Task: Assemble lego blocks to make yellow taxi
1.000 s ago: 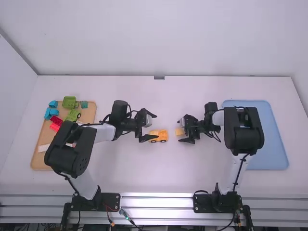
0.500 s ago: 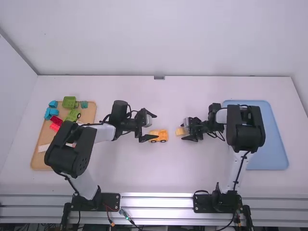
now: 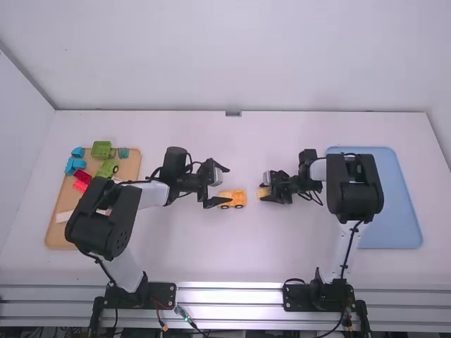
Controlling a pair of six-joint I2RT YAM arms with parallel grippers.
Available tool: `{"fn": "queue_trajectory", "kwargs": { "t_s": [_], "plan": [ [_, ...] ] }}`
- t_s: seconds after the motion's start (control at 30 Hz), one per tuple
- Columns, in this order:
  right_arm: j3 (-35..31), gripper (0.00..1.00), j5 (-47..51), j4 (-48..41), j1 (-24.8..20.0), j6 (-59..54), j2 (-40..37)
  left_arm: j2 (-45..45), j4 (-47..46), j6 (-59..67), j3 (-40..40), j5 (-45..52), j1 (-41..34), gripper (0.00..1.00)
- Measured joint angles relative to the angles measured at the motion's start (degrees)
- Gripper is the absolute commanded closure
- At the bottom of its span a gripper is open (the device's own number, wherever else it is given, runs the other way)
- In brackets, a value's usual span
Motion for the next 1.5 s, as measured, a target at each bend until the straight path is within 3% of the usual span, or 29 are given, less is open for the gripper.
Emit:
{"fn": "queue_trajectory", "kwargs": {
  "t_s": [0.1, 0.3, 0.63, 1.07, 1.17, 1.3, 1.4, 1.5],
  "plan": [
    [0.0, 0.51, 0.0, -0.8, -0.6, 0.2, 0.0, 0.0, 0.0, 0.0, 0.0, 0.0, 0.0, 0.01],
    [0.0, 0.69, 0.2, -0.8, -1.1, 0.2, 0.0, 0.0, 0.0, 0.0, 0.0, 0.0, 0.0, 0.01],
    [0.5, 0.82, -1.6, -1.7, -1.0, 2.0, 0.0, 0.0, -3.4, 1.7, 0.0, -0.5, 0.0, 0.01],
    [14.4, 0.82, -1.7, -24.9, 2.8, 0.9, 0.3, 13.5, 2.1, 5.1, 1.0, -0.2, 0.0, 0.01],
    [16.3, 0.82, -1.3, -26.8, 3.8, 0.2, 0.3, 14.7, 2.5, 6.8, 1.3, 0.1, -0.3, 0.02],
    [17.7, 0.83, -1.3, -27.7, 4.9, -0.1, 0.3, 15.5, 3.8, 7.7, 1.4, -2.7, -2.1, 0.06],
    [18.1, 0.84, -1.4, -27.8, 5.2, 0.0, 0.3, 16.3, 3.7, 7.9, 1.8, -5.0, -4.4, 0.19],
    [18.1, 0.85, -1.6, -28.0, 5.2, 0.0, 0.3, 16.5, 3.7, 8.1, 2.2, -6.8, -5.7, 0.25]
  ]
}}
